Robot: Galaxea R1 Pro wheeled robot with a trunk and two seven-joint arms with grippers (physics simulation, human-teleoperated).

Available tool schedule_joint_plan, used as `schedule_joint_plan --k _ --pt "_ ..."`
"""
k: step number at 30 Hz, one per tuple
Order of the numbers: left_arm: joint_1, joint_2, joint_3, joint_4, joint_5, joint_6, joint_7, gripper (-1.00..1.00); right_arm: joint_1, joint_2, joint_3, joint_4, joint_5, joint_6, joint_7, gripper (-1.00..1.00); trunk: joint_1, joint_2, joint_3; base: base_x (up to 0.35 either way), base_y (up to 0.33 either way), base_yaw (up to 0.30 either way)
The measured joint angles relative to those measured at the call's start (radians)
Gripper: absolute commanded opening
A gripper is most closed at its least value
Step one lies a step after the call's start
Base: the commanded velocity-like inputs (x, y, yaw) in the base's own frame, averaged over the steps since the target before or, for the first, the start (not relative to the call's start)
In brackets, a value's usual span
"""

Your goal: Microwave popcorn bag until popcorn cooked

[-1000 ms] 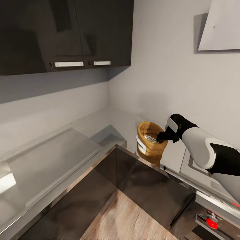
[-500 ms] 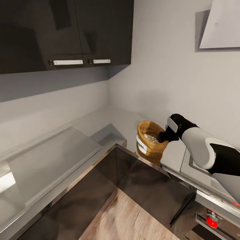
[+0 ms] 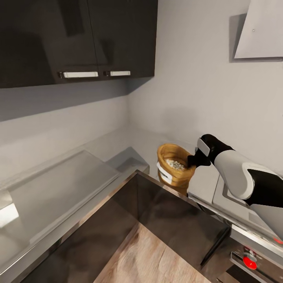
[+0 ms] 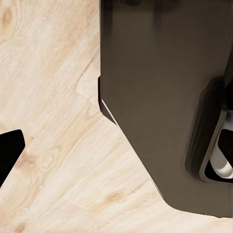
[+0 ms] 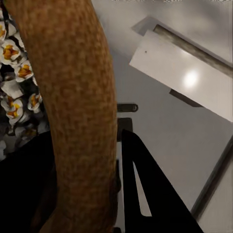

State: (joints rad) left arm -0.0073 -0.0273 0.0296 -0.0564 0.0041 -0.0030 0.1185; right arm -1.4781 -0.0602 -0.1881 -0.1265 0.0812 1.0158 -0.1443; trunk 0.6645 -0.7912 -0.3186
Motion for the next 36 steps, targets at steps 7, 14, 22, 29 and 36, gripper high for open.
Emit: schedule_joint_plan --k 7,14,22,29,36 --pt "0.000 0.000 0.000 0.000 0.000 -0.001 0.000 1.00 0.000 0.000 -0.001 0.000 0.000 0.001 -0.002 -1.00 0.000 0.000 0.011 0.000 0.000 0.000" --pt "0.000 0.000 0.000 0.000 0.000 -0.001 0.000 1.00 0.000 0.000 -0.005 0.000 -0.001 0.012 -0.001 -1.00 0.000 0.000 0.023 0.000 0.000 0.000" --pt "0.000 -0.004 0.000 0.000 0.000 0.000 0.000 1.00 0.000 -0.001 -0.007 0.000 -0.001 0.013 -0.001 -1.00 0.001 0.000 0.036 -0.195 0.000 0.000" --pt "0.000 -0.006 0.000 0.000 0.000 0.000 0.000 1.00 0.000 -0.002 -0.014 -0.004 -0.001 0.014 0.000 -1.00 0.001 0.000 0.048 -0.326 0.000 0.000" --pt "0.000 -0.006 0.000 0.000 0.000 -0.001 0.000 1.00 0.000 -0.002 -0.041 -0.010 -0.003 0.013 0.000 -1.00 0.000 0.000 0.059 -0.061 0.000 -0.065"
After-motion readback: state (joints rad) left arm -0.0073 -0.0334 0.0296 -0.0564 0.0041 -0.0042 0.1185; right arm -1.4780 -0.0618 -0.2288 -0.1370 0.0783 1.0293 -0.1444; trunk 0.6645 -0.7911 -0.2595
